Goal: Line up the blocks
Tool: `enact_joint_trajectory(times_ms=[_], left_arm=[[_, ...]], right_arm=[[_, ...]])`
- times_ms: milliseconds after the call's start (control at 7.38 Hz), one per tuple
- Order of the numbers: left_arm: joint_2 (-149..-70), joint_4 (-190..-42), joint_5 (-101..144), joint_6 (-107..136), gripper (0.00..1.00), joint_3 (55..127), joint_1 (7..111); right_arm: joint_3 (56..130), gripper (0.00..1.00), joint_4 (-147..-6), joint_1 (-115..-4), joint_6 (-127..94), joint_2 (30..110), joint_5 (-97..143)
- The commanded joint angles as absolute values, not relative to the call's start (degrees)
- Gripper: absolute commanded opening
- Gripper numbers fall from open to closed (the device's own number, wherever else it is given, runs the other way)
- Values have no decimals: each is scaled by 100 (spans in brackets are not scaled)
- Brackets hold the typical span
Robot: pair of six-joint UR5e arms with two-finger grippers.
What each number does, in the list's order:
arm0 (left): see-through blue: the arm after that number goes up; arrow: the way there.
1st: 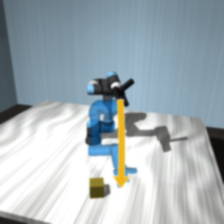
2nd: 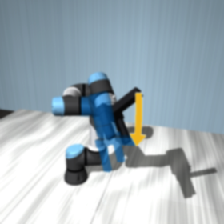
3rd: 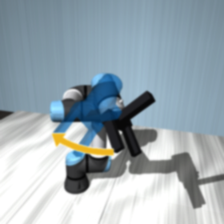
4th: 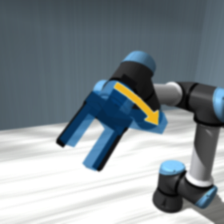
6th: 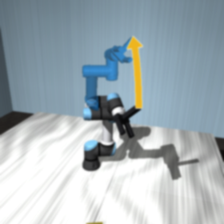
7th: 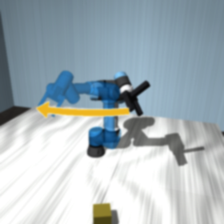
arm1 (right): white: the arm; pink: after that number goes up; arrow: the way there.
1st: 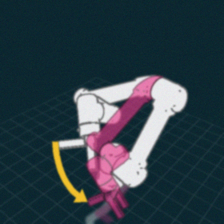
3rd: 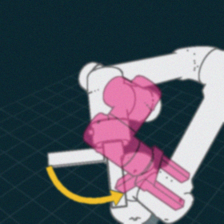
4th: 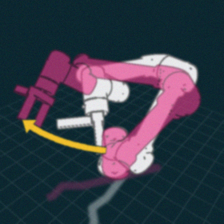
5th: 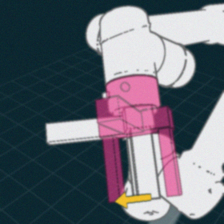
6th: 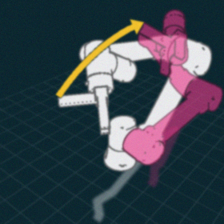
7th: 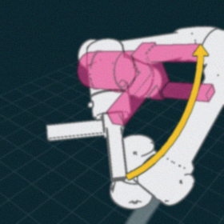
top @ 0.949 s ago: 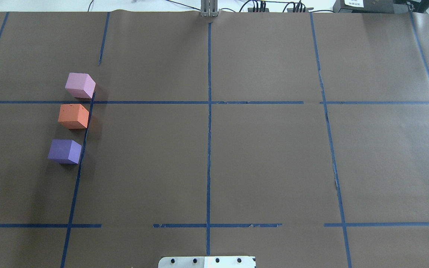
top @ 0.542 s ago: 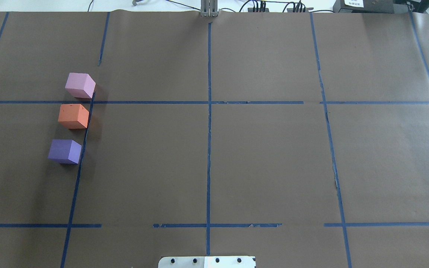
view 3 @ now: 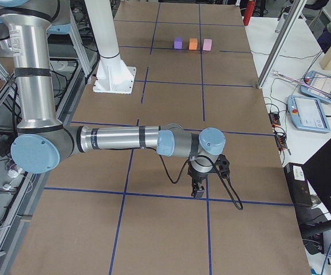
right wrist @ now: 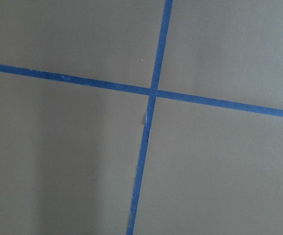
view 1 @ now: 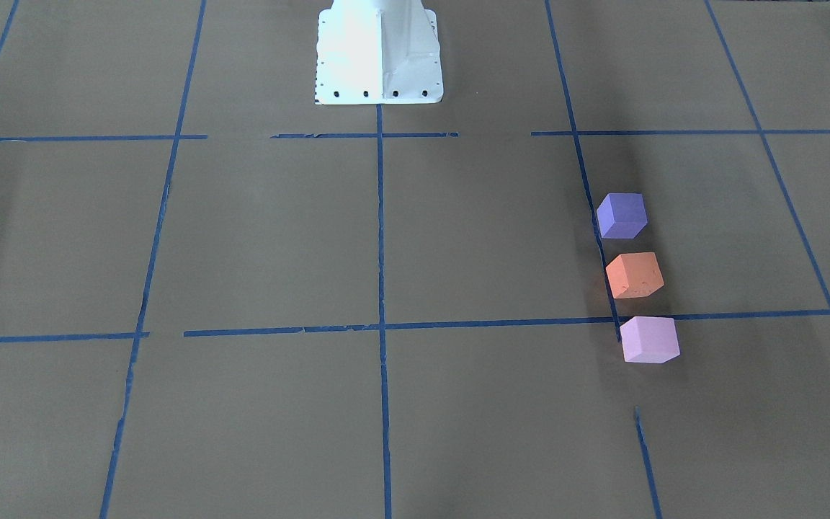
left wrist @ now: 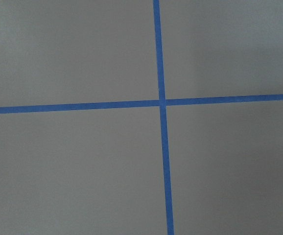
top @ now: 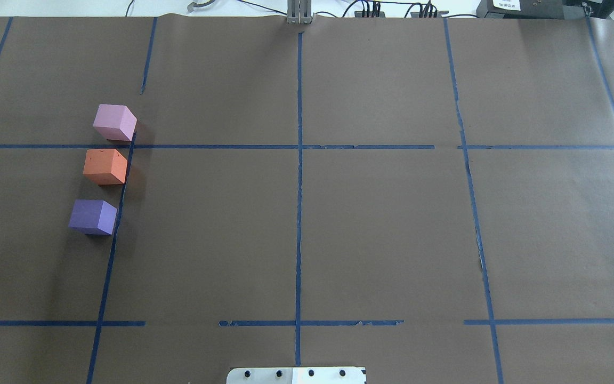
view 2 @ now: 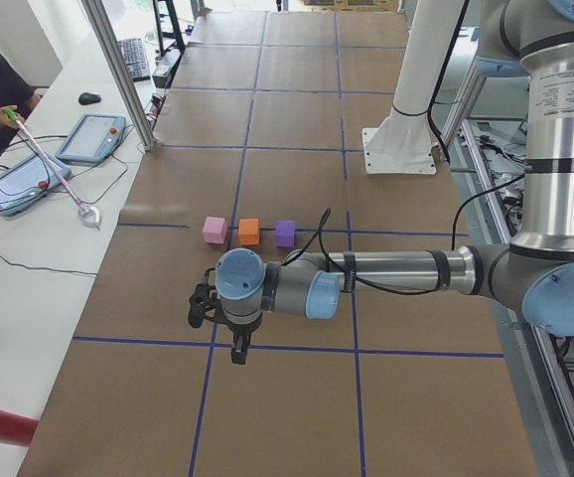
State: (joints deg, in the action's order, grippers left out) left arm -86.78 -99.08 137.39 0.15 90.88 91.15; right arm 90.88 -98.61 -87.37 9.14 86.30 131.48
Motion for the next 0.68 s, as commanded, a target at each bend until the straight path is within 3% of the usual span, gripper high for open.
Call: enact_joint_trajectory(times_ms=[0,542], left_arm=[[-8701,-9409,13720,-9,100,9114,9193],[-8710,-9352,13474,-44,100,9281,9272]], right_arm=[[9088,100,-9861,-8736,914,8631,13148],[9088,100,-9861,-8736,914,8631,13148]])
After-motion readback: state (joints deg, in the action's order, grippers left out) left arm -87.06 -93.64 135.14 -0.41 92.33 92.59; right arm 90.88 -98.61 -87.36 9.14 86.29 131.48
